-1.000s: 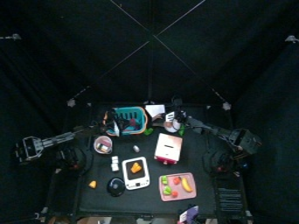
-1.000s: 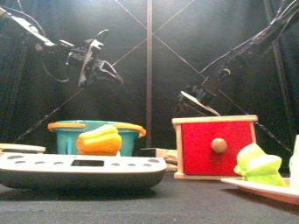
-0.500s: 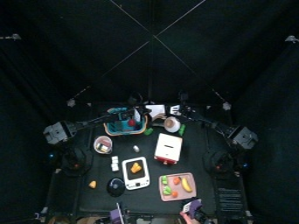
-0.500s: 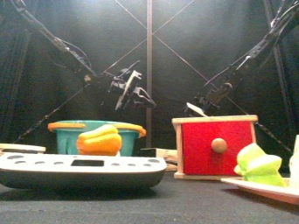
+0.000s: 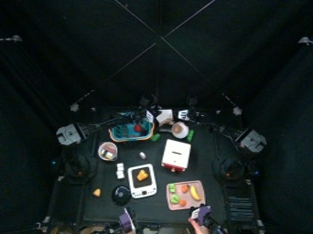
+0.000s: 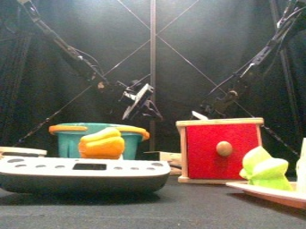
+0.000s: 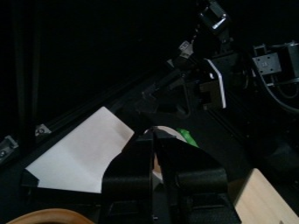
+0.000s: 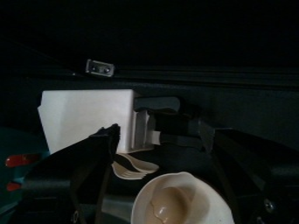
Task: Fix holder
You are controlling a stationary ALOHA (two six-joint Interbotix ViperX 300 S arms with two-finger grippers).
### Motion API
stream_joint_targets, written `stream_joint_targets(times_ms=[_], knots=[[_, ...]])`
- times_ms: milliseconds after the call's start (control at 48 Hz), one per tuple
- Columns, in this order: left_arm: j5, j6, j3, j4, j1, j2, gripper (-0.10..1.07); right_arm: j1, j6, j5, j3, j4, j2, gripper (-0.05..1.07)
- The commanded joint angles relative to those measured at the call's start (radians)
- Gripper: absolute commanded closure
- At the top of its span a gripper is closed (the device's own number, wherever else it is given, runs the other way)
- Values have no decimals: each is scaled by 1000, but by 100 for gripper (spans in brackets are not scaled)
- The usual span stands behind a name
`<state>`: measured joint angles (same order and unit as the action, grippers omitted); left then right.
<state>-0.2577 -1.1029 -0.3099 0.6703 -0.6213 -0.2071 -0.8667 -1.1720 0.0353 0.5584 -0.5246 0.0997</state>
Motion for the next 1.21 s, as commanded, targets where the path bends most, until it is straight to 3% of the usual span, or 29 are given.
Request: stream_joint_targets(times_ms=[0, 542, 896, 1188], knots=[[-3, 2, 0, -2, -3, 43, 54, -11, 0, -14, -32, 2, -2, 2], [-5, 2, -170, -12, -23, 196, 54, -20, 5, -55, -114, -20, 104, 4], [-5, 2, -210, -29, -41, 227, 54, -20, 0, -49, -107, -15, 104, 33], [-5, 2, -221, -29, -46, 233, 54, -11, 0, -49, -115, -11, 77, 43]])
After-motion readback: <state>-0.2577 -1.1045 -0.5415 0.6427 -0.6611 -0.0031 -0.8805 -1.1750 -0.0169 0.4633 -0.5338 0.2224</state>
